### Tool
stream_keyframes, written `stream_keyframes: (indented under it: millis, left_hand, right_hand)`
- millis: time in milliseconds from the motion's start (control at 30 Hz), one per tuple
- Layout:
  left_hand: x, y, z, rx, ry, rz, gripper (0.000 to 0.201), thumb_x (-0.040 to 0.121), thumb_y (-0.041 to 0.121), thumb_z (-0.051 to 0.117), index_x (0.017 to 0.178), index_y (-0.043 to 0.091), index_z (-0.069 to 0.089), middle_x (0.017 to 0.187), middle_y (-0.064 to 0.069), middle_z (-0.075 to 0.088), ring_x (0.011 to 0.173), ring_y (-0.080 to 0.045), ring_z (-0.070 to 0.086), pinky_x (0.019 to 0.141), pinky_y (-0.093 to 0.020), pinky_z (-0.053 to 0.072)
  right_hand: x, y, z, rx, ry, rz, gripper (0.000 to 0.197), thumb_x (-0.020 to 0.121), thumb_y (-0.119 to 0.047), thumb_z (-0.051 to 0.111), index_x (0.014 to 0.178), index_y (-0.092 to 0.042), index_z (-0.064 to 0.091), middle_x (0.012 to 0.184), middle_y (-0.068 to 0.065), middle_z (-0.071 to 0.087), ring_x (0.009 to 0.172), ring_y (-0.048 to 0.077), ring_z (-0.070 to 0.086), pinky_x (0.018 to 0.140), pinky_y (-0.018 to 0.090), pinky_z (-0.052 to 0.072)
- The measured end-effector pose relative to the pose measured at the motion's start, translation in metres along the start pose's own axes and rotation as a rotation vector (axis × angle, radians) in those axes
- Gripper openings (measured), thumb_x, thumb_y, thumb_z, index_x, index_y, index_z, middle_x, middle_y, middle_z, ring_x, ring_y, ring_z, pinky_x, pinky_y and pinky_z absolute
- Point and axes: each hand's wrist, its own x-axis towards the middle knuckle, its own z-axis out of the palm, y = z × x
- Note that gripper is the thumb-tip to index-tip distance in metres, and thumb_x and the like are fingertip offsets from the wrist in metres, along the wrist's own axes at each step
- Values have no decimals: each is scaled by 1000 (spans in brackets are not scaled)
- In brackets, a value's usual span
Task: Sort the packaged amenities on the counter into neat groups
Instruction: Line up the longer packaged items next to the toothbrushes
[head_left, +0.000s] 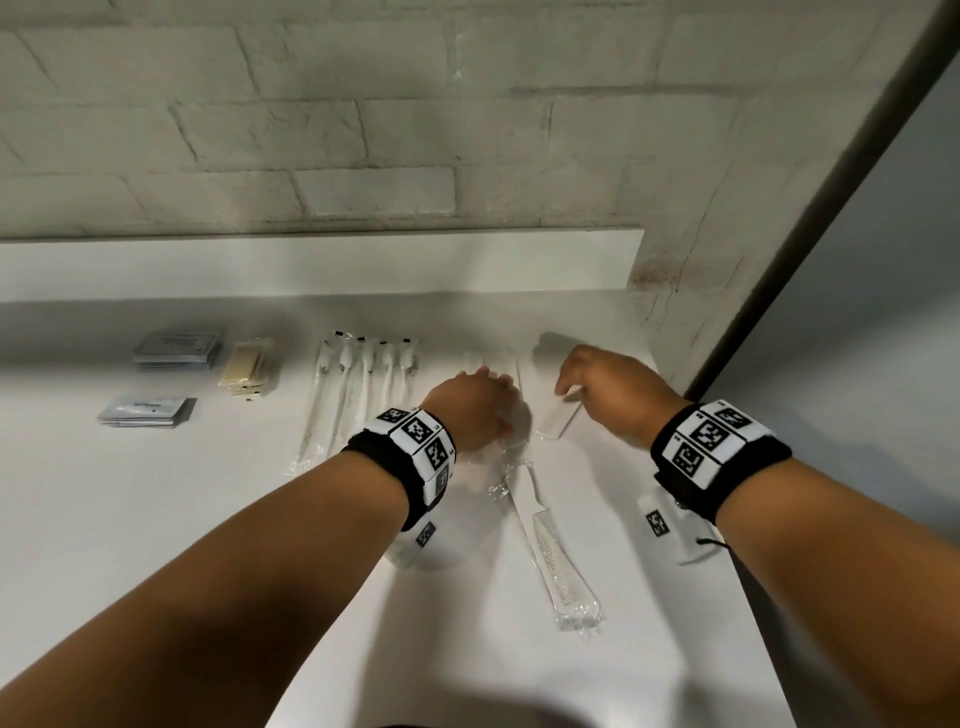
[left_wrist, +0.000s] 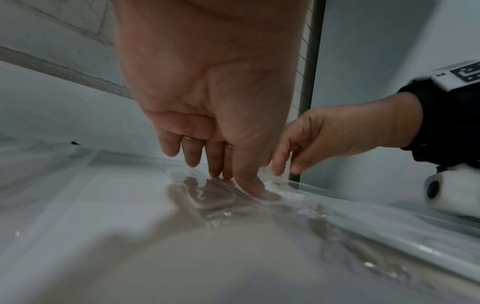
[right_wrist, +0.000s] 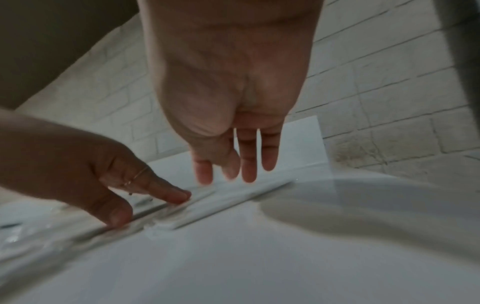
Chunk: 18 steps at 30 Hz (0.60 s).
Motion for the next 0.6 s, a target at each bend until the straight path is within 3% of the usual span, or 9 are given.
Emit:
stream_keyframes:
  millis: [33, 100, 167, 233, 300, 367, 467, 533, 600]
  left_hand:
    - [0, -1, 1, -11, 12, 2, 56, 86, 33, 41, 139, 17, 39, 144, -2, 42, 139, -22, 33, 115, -38, 22]
    - [3, -1, 2, -19, 32, 9, 55, 91, 28, 44, 144, 15, 35, 150, -3, 37, 144, -20, 24, 117, -38, 15]
    - [6, 2, 4, -21, 45, 31, 54, 86, 32, 49, 137, 15, 42, 144, -3, 43, 141, -22, 28, 115, -40, 19]
    - [7, 6, 6, -28, 34, 23, 47, 82, 35, 51, 125, 14, 49, 133, -3, 50, 136, -22, 34, 112, -41, 24]
    - [6, 9, 4, -41, 22, 3, 44, 83, 34, 49, 122, 14, 50, 132, -3, 50, 137, -22, 33, 113, -42, 22]
    - [4, 10, 2, -56, 13, -17, 47, 84, 32, 46, 128, 13, 47, 139, -5, 46, 141, -22, 28, 117, -42, 20]
    - [1, 12, -2, -27, -20, -16, 58, 86, 28, 44, 141, 11, 36, 151, -5, 36, 146, -21, 20, 119, -42, 16]
    - [-1, 13, -4, 5, -42, -9, 64, 89, 28, 47, 148, 12, 27, 156, -1, 28, 148, -19, 14, 120, -41, 13]
    - [-2, 13, -4, 7, -28, -4, 62, 90, 28, 47, 147, 12, 28, 154, -1, 31, 147, -19, 15, 119, -41, 13]
  right_hand:
    - [0, 0, -4, 6, 59, 66, 28, 86, -4, 55, 104, -19, 70, 115, 0, 61, 103, 22, 63, 86, 31, 50]
    - [-1, -3, -7, -64, 17, 179, 21, 88, -28, 62, 103, -15, 67, 112, 5, 64, 106, 26, 61, 80, 28, 46]
    - [1, -8, 2, -148, -122, 237, 40, 80, -49, 67, 97, -12, 65, 104, 6, 67, 101, 27, 62, 75, 27, 44]
    - [4, -12, 13, -173, -162, 250, 55, 77, -55, 68, 109, -11, 64, 116, 6, 65, 107, 26, 61, 84, 30, 48]
    - [7, -13, 18, -157, -185, 213, 65, 80, -47, 69, 132, -12, 54, 141, 4, 52, 125, 24, 53, 101, 34, 43]
    - [9, -14, 13, -124, -248, 143, 70, 82, -33, 71, 143, -14, 43, 150, 0, 42, 134, 21, 44, 109, 31, 37]
    - [9, -14, 5, -112, -318, 55, 69, 81, -21, 72, 143, -15, 43, 150, -4, 42, 133, 17, 46, 108, 32, 38]
    - [10, -9, 5, 43, -315, 90, 61, 78, -16, 75, 135, -13, 54, 146, -7, 47, 127, 15, 51, 105, 33, 42]
    - [8, -5, 4, 166, -268, 112, 54, 76, -12, 76, 128, -11, 62, 142, -9, 52, 121, 12, 56, 103, 33, 45]
